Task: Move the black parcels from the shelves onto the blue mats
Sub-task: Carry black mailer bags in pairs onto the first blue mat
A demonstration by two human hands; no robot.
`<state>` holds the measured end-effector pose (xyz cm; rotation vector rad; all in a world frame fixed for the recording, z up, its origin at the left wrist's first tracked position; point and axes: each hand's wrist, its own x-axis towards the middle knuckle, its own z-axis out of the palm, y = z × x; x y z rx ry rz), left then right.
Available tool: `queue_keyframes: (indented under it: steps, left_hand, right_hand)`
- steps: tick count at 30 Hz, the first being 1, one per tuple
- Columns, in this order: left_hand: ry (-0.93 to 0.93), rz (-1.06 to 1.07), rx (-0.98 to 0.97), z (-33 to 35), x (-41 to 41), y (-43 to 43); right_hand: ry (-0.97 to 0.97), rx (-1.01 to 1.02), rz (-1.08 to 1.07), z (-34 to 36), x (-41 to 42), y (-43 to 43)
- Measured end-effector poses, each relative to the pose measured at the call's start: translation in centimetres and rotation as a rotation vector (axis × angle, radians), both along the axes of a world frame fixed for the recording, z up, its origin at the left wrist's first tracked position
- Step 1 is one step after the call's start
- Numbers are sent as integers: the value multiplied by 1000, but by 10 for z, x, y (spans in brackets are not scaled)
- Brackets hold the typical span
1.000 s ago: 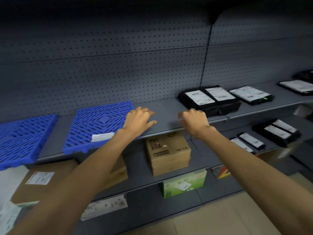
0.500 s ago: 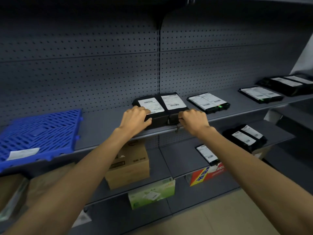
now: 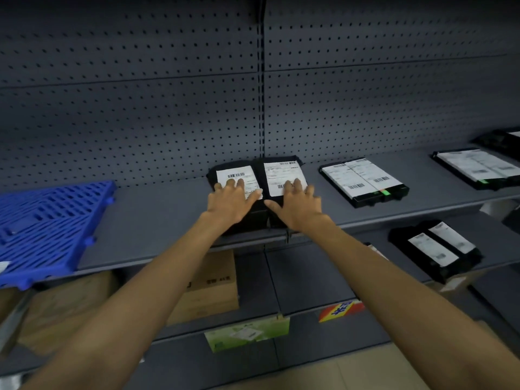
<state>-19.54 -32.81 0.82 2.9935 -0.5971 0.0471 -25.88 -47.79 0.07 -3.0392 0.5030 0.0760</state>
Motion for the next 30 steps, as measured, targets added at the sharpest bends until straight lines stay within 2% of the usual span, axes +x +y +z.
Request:
queue_keyframes:
  steps: [4,11,18,23,30]
  left_hand:
    - [111,96,23,-6,8,-13]
    - [263,232,-6,-10,7,-35]
    - [340,490,-188,-14,-12,-31]
    - [263,579,-219,-14,-27,-29]
    - [-61,668,-374,-26,-52,-28]
  right_hand:
    - [60,137,68,-2,16,-22]
    - [125,205,125,5,30,-53]
    - [147,341,120,1,32,-73]
    - [53,392,135,-4,34,-75]
    - [-202,387,156,-12,26,-75]
